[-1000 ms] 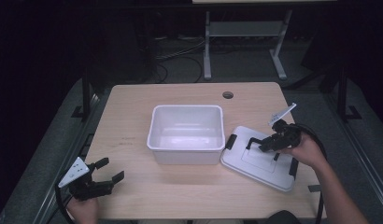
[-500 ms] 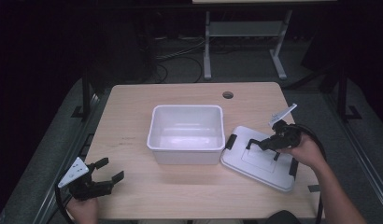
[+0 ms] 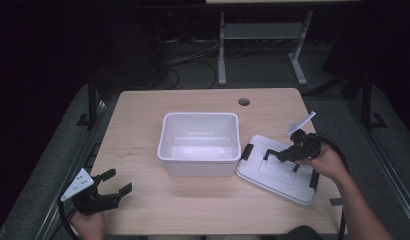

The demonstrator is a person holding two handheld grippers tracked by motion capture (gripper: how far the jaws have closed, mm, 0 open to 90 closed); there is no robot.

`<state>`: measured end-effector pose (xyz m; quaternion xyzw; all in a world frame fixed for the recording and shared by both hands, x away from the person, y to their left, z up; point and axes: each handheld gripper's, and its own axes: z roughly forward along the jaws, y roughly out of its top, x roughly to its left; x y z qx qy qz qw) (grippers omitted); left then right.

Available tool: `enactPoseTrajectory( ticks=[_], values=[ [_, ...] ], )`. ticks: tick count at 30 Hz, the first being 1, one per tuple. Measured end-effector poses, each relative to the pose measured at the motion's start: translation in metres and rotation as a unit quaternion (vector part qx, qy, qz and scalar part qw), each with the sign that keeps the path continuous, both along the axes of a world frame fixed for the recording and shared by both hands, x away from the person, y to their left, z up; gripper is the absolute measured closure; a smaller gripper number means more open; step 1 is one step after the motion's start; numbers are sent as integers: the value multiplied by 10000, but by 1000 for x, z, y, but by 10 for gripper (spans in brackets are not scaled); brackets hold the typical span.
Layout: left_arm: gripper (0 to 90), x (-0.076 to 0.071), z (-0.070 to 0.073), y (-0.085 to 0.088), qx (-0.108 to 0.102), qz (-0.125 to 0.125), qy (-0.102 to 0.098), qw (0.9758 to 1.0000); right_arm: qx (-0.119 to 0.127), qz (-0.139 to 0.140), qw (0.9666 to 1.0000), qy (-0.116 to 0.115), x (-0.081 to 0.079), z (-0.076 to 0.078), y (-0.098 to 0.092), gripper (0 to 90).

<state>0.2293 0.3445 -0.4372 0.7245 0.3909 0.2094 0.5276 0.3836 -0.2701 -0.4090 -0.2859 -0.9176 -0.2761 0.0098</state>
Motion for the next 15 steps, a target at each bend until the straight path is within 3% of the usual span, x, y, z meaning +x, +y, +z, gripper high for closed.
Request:
enactPoseTrajectory(
  ticks=[15],
  values=[
    [131, 0, 0, -1, -4, -6, 3, 10000, -67, 122, 9999, -57, -1, 1, 1, 836]
  ],
)
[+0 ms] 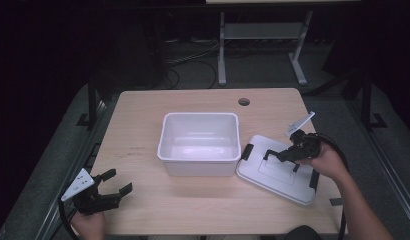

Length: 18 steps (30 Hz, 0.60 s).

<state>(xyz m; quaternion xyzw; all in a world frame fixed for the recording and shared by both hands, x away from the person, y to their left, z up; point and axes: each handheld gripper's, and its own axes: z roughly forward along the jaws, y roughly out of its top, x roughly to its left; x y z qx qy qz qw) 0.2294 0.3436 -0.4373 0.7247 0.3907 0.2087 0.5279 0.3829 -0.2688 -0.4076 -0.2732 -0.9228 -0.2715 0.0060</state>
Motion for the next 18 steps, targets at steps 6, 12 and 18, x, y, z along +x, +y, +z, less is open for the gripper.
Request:
enactPoseTrajectory(
  ticks=[6, 12, 18],
  values=[
    [132, 0, 0, 0, -9, 15, 8, 10000, -41, 76, 10000, -27, -1, 3, 0, 843],
    [132, 0, 0, 0, 12, 5, 3, 10000, -49, 137, 9998, -96, -5, 17, -4, 845],
    [132, 0, 0, 0, -9, 20, -6, 10000, -83, 193, 9995, -220, -11, 35, -9, 845]
  ],
)
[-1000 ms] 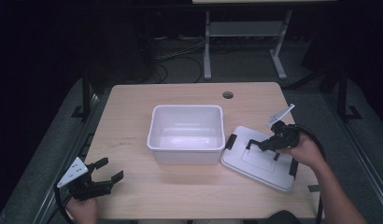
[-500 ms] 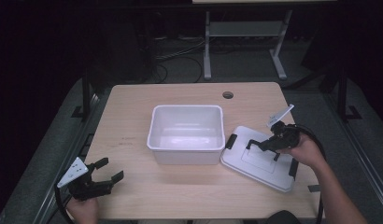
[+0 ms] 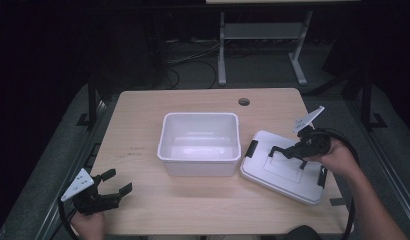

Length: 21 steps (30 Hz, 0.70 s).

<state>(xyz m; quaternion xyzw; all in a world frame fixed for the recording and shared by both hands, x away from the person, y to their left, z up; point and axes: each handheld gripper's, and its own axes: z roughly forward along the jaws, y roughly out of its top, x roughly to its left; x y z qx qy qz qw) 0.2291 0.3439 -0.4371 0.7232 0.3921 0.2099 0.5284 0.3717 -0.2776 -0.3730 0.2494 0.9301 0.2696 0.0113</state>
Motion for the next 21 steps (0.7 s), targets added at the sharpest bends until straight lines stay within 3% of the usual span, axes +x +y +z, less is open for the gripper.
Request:
enactPoseTrajectory(
  ticks=[10, 21],
  values=[
    [132, 0, 0, 0, 14, -2, 8, 10000, 45, 113, 9996, -262, -13, 35, -10, 845],
    [131, 0, 0, 0, 13, -10, -1, 10000, -34, 341, 9984, -458, -21, 70, -4, 845]
  ],
)
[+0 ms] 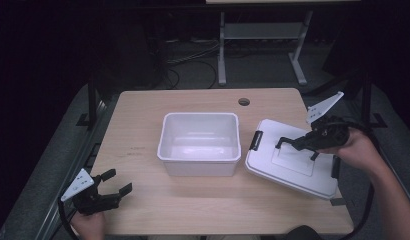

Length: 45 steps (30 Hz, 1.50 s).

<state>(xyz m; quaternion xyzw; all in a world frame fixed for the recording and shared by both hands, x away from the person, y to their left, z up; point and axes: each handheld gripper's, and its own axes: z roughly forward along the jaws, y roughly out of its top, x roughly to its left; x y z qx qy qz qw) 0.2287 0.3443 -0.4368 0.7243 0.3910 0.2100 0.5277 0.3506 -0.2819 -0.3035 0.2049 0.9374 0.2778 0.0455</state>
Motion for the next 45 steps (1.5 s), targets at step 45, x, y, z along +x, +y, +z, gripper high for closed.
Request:
enactPoseTrajectory(
  ticks=[45],
  values=[
    [132, 2, -1, 1, -24, 11, 40, 10000, -9, 1116, 9931, -369, 28, 73, 108, 845]
  ],
)
